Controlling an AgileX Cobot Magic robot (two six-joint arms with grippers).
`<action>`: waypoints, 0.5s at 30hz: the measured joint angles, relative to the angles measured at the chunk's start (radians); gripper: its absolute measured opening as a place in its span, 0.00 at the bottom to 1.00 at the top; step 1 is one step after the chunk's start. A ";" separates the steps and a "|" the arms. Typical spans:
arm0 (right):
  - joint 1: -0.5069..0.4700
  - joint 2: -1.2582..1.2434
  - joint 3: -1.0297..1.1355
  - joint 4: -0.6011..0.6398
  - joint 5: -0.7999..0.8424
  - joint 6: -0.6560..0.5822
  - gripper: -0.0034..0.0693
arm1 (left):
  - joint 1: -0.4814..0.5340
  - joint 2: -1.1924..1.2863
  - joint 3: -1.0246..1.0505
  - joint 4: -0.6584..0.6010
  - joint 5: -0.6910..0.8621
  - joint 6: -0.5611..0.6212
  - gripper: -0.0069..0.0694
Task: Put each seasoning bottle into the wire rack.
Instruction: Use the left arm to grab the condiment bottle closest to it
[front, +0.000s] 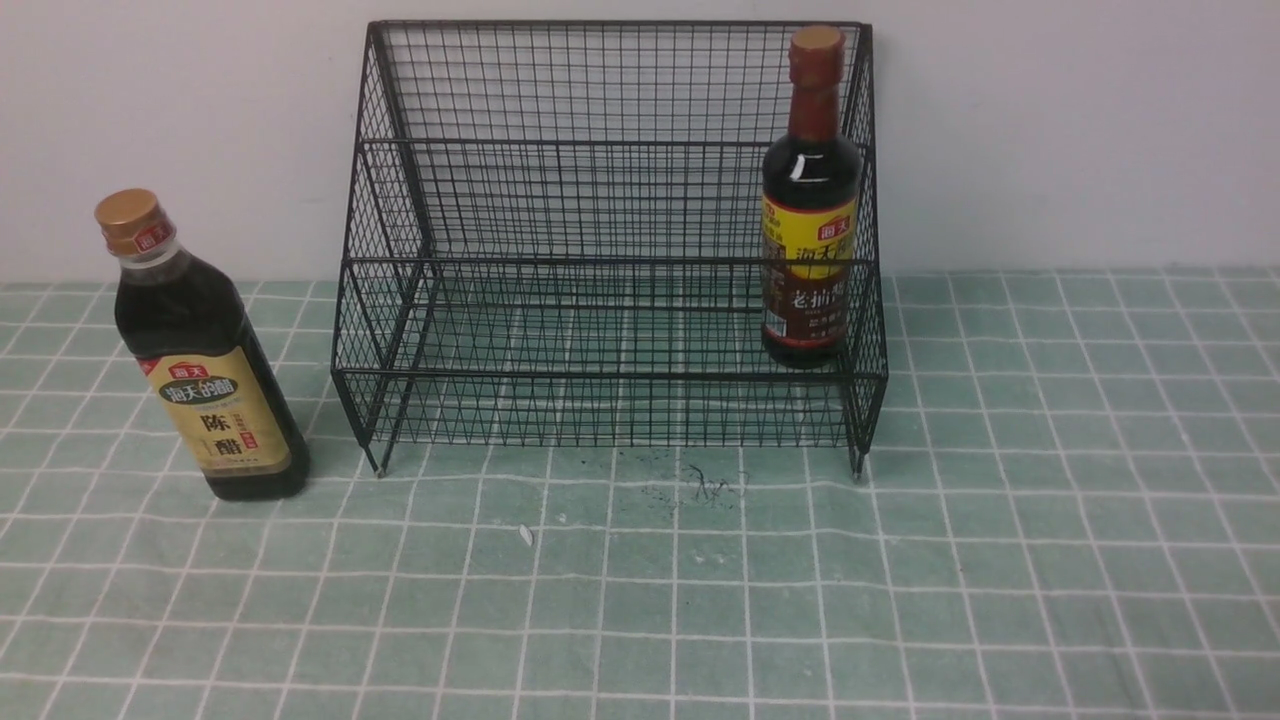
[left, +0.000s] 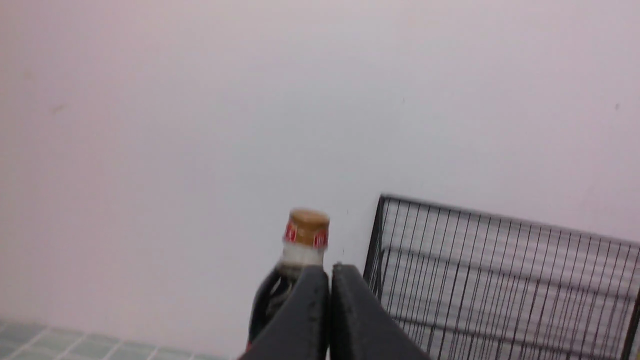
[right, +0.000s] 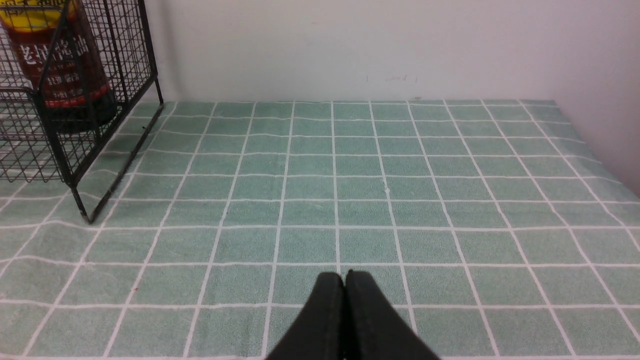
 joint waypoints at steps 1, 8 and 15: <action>0.000 0.000 0.000 0.000 0.000 0.000 0.03 | 0.000 0.000 0.000 0.001 -0.058 -0.001 0.08; 0.000 0.000 0.000 0.000 0.000 -0.002 0.03 | 0.000 0.099 -0.035 0.072 -0.163 -0.005 0.12; 0.000 0.000 0.000 0.000 0.000 -0.002 0.03 | 0.000 0.441 -0.194 0.169 -0.183 -0.011 0.36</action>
